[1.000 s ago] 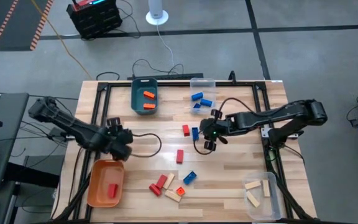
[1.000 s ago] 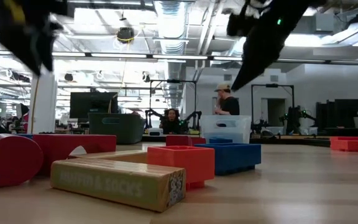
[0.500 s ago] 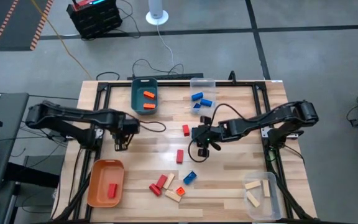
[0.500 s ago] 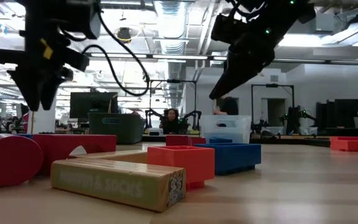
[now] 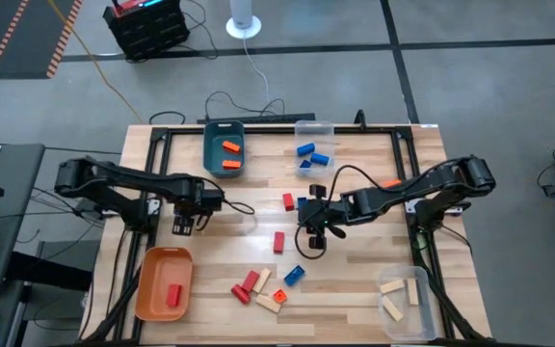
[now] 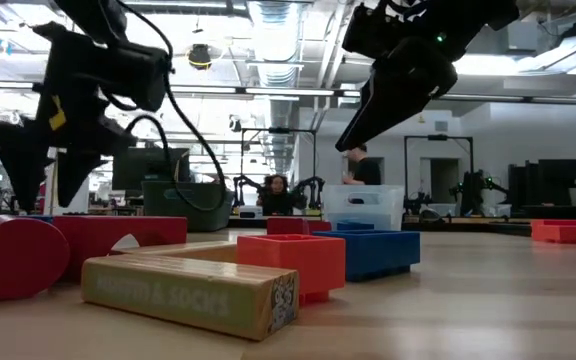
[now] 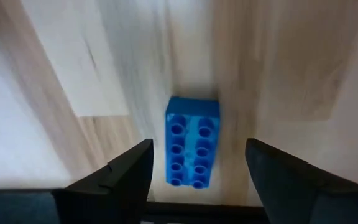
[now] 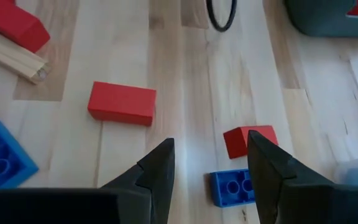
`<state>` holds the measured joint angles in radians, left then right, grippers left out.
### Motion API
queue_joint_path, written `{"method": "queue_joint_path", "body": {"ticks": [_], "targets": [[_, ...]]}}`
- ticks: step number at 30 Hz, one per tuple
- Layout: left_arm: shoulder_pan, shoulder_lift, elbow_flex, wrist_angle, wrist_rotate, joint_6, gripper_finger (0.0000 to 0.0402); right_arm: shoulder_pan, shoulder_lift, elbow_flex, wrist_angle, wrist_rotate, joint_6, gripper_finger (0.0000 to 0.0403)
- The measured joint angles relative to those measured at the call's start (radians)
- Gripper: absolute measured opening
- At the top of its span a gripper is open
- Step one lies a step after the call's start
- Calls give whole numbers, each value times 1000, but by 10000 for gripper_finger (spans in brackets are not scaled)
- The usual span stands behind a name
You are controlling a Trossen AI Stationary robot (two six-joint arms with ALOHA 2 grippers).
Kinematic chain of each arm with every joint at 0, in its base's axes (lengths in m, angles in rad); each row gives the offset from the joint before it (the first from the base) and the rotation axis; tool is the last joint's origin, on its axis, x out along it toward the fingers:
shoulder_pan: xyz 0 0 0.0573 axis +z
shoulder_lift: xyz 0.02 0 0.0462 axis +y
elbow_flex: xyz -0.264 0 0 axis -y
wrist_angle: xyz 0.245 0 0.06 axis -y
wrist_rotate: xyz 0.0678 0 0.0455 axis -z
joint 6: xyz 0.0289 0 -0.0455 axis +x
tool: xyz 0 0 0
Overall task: Sort blocks
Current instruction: Put the blue game piece into the top transparent bin
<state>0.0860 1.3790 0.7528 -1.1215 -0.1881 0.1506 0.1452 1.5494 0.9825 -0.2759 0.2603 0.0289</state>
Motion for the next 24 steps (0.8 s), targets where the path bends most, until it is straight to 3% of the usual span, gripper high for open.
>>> {"method": "queue_joint_path", "body": {"ticks": [14,18,24], "targets": [[1,285,6,9,1,-13,246,0,0,0,19,0,-3,168],[1,308,4,18,20,-6,214,5,0,0,19,2,-3,168],[1,300,12,28,28,-7,135,6,0,0,21,2,-3,168]]}}
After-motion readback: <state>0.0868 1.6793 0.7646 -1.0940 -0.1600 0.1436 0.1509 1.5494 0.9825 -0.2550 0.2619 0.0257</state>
